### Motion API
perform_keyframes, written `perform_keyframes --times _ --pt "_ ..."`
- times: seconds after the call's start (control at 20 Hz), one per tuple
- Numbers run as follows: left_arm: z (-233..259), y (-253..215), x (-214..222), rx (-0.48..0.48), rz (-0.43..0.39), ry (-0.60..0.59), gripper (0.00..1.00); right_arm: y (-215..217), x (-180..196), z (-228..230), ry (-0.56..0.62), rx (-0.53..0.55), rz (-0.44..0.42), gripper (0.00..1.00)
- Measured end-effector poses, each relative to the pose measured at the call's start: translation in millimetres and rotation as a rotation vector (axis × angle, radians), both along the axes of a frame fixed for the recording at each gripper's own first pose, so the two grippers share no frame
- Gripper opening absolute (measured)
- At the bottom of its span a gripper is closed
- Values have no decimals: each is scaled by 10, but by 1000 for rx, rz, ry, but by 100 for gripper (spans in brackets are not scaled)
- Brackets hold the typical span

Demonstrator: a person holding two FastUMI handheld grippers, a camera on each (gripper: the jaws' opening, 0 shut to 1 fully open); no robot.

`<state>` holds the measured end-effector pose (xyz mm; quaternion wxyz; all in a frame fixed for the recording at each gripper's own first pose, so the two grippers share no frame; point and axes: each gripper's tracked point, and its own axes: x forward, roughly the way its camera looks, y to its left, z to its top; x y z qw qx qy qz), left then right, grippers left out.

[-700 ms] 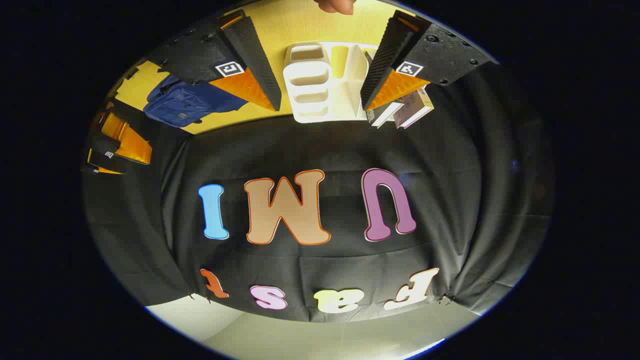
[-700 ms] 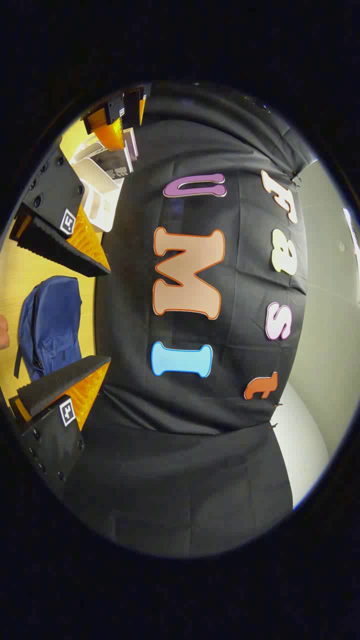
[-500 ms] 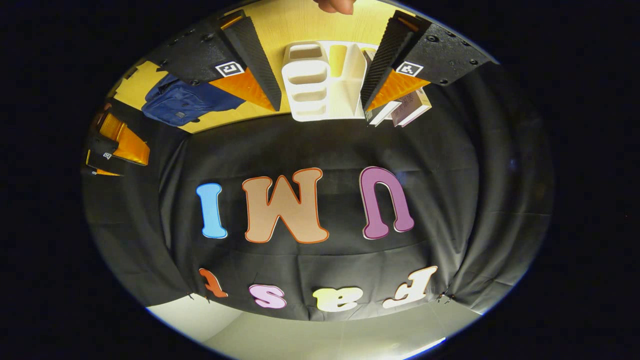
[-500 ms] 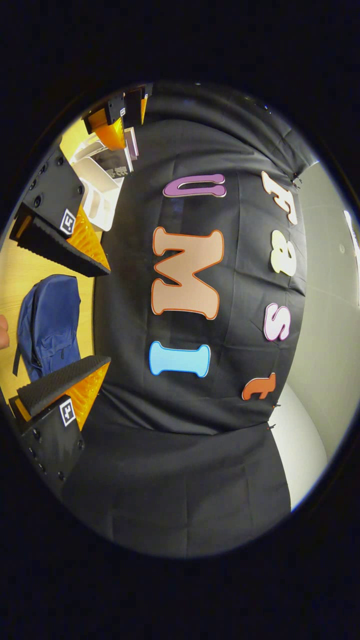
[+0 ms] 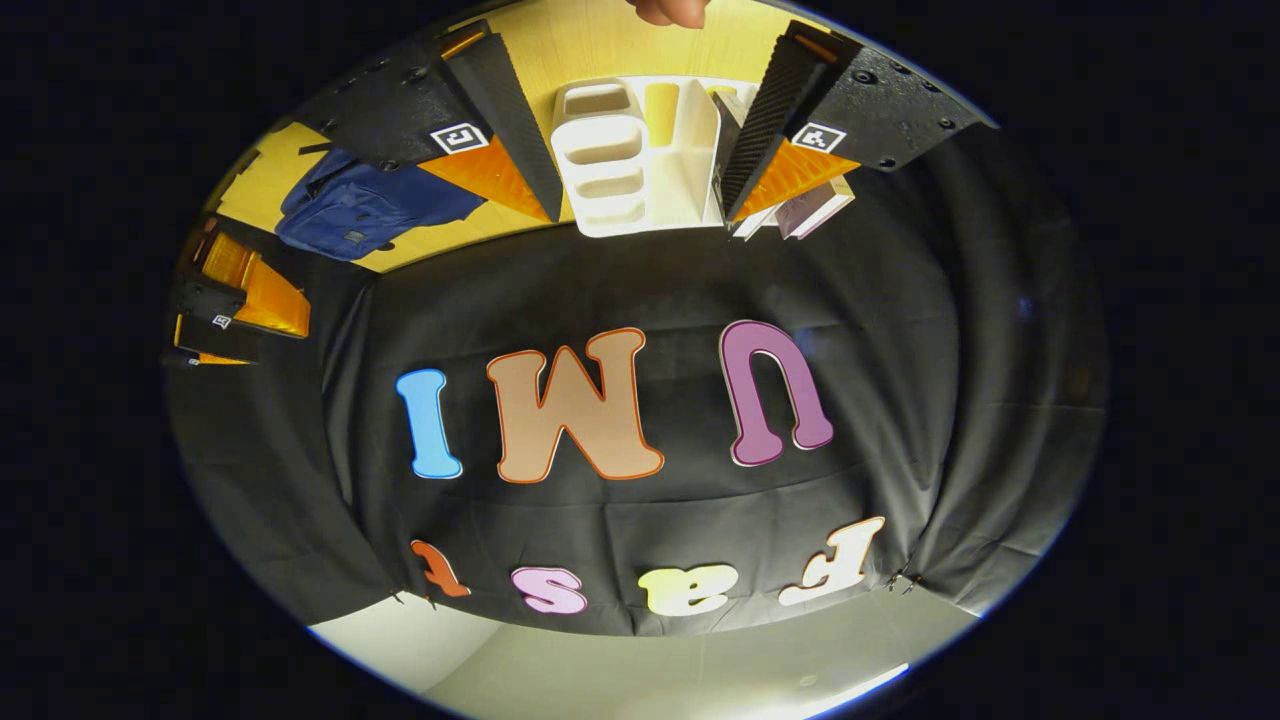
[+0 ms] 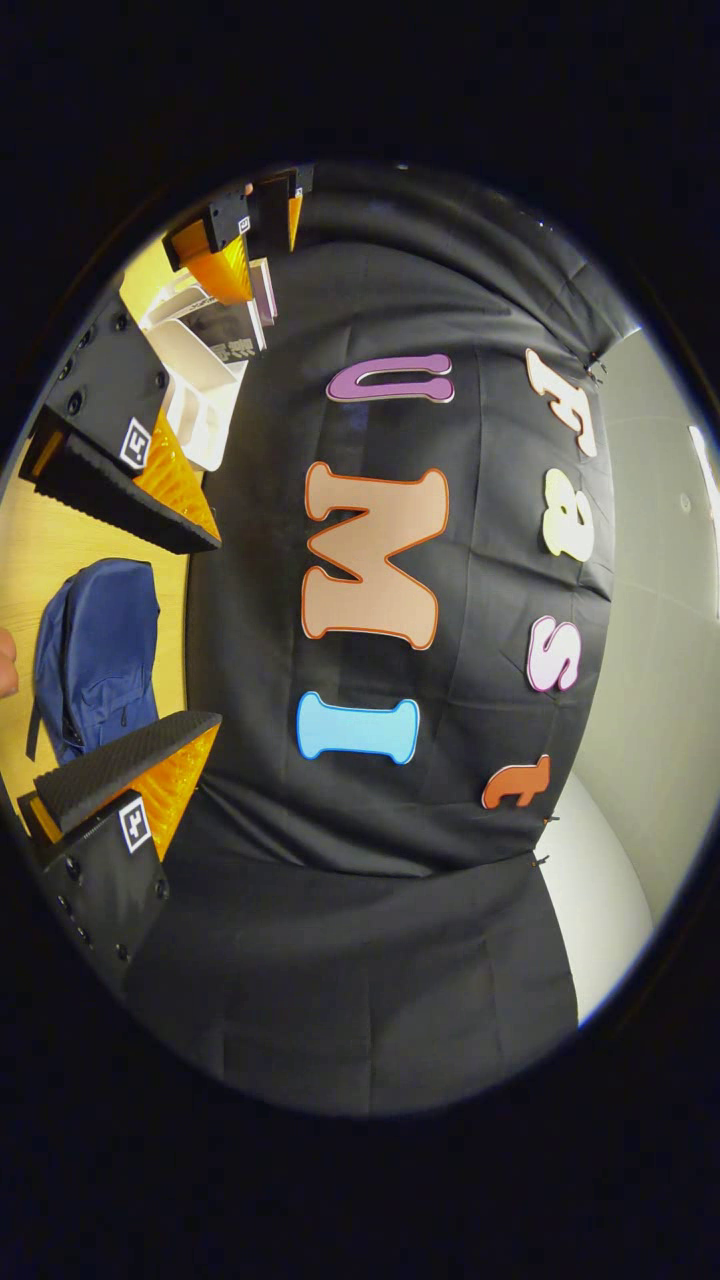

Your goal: Open the schoolbag, grab two books from the bookshelf and put them into the schoolbag.

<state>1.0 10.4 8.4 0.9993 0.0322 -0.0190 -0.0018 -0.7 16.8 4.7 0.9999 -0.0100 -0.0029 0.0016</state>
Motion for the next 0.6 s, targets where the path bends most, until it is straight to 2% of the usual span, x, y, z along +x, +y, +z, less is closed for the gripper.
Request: perform_keyframes --times 0.2,0.5,0.6 --pt "47 69 -12 -1 -13 -26 94 102 -63 2 -18 -40 14 100" --pt "-43 136 -4 -8 20 3 94 -89 18 -108 -12 -175 50 97" --pt "-36 119 -2 -14 23 5 94 -141 92 -151 -12 -242 86 97"
